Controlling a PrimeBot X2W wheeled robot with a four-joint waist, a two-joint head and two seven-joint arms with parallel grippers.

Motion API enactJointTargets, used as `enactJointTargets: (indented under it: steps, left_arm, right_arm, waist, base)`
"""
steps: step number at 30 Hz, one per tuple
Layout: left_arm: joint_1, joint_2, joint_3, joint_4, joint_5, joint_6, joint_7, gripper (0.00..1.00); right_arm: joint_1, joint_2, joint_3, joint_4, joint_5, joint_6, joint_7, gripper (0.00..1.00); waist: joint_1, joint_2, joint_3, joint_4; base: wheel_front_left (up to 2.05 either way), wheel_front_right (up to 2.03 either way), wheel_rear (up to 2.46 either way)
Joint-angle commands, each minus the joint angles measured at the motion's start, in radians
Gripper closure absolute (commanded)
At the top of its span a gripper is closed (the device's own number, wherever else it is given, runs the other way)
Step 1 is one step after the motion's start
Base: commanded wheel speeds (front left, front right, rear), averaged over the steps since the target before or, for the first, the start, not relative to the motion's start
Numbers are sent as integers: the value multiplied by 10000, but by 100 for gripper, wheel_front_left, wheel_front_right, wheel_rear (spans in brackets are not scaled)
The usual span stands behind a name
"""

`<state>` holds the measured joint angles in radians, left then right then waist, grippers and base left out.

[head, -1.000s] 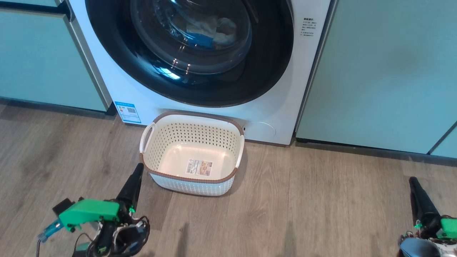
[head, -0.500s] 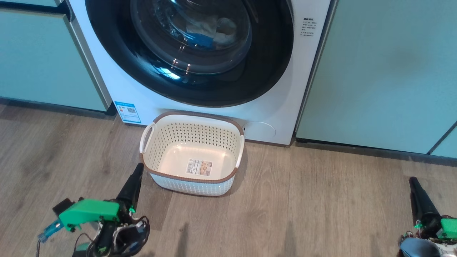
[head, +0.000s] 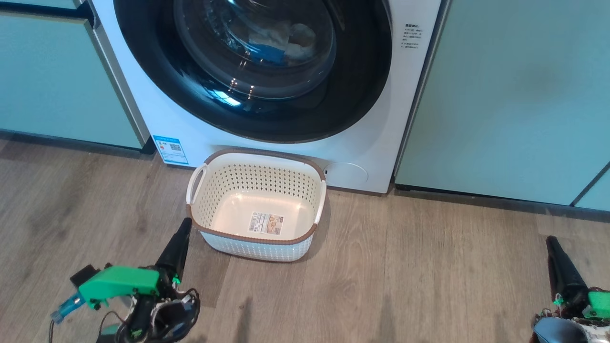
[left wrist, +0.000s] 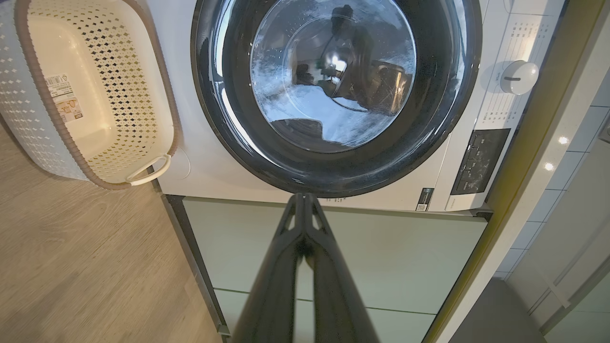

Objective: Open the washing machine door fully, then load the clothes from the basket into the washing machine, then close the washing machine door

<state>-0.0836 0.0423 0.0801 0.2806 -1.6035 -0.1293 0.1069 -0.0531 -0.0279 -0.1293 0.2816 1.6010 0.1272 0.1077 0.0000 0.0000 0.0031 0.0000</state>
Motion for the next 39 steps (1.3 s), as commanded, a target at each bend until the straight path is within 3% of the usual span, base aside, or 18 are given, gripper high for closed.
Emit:
enactJointTargets:
  steps: [1,39]
  left_arm:
    - [-244,79,338,-357,-50,-14,64,100]
    - [-244,79,337,-357,-51,-14,63,100]
  right_arm:
    - [-549,-223,156,-368,77,35,55,100]
    - [-549,-223,157,-368,77,35,54,100]
  waist:
    - [0,0,0,0]
    - [0,0,0,0]
  base:
    - [0,0,0]
    - [0,0,0]
